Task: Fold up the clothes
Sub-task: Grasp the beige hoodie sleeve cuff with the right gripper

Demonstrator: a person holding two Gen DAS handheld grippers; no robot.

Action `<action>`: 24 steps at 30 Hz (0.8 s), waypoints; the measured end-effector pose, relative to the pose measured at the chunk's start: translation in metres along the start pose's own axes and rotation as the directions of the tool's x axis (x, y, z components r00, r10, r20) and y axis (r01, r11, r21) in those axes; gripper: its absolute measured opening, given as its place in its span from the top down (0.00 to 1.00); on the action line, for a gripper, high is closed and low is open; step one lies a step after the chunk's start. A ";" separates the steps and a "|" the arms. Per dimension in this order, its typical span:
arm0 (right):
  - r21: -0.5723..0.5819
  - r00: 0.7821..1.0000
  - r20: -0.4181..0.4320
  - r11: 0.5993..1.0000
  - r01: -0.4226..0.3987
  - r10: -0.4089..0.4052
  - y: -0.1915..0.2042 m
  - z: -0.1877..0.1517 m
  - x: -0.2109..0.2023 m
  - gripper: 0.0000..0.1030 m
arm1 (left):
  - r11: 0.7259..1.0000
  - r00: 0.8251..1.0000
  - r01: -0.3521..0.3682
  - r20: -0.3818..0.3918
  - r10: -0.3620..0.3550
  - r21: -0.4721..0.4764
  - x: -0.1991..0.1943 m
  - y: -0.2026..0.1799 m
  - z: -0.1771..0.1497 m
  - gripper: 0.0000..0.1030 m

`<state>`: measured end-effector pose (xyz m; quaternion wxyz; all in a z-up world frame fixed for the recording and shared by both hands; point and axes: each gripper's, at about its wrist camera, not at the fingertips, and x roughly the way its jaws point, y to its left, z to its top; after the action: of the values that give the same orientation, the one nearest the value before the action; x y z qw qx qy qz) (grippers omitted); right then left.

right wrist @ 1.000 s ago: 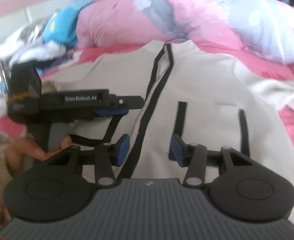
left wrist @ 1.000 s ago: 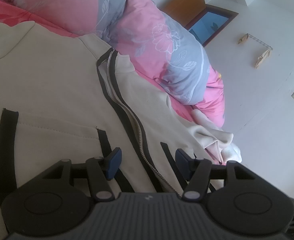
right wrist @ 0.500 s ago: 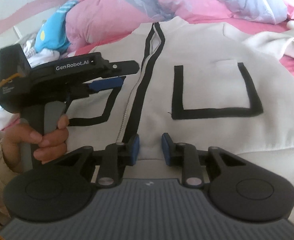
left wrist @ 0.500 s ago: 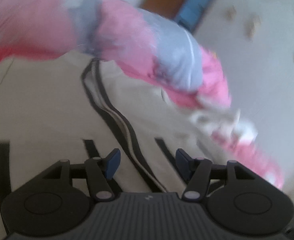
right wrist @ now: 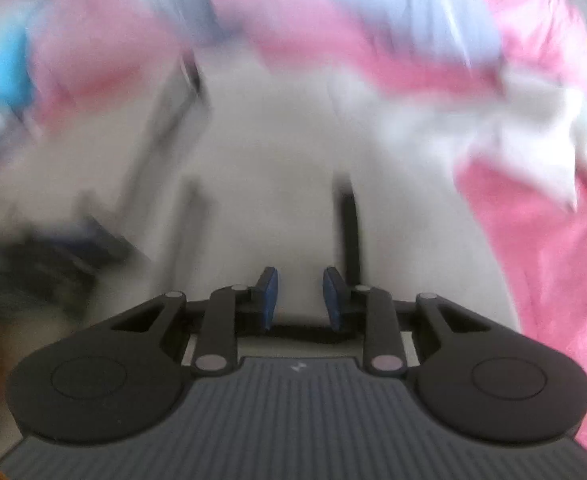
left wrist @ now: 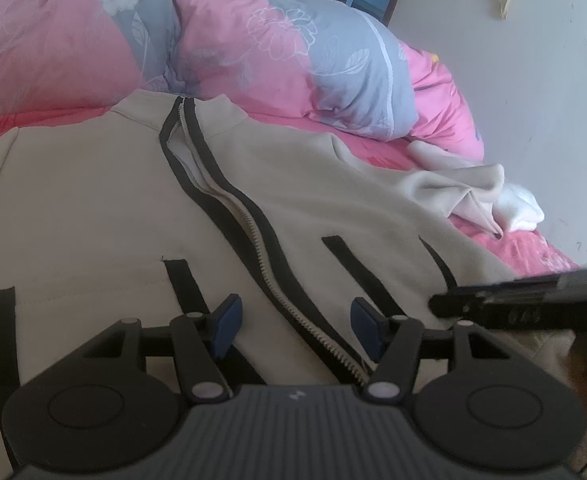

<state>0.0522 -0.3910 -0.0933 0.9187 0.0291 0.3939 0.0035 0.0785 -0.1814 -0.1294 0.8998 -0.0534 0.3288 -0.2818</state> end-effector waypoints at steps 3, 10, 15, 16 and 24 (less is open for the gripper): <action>-0.013 0.999 -0.049 1.000 -0.018 0.018 -0.002 0.021 0.003 0.76 | 1.000 1.000 0.010 0.003 -0.010 -0.011 0.001 0.003 0.000 0.40; -0.248 0.994 0.105 0.968 0.029 -0.002 0.021 0.083 0.047 0.77 | 1.000 1.000 0.005 0.007 -0.005 -0.001 0.002 0.001 0.000 0.40; -0.240 0.999 -0.030 0.971 0.015 -0.023 0.014 0.091 0.105 0.79 | 1.000 1.000 -0.002 0.006 0.002 0.010 0.002 -0.001 0.000 0.40; -0.206 1.000 -0.018 0.979 0.008 -0.012 0.011 0.101 0.099 0.79 | 1.000 1.000 -0.003 0.006 0.003 0.010 0.002 -0.001 0.000 0.40; -0.102 0.993 0.107 0.993 0.063 -0.052 -0.007 0.164 0.160 0.80 | 1.000 1.000 0.016 0.014 -0.016 -0.010 0.001 0.003 0.000 0.40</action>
<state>0.2813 -0.4020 -0.0972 0.9380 -0.0305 0.3453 -0.0039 0.0802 -0.1794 -0.1306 0.8995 -0.0627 0.3235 -0.2868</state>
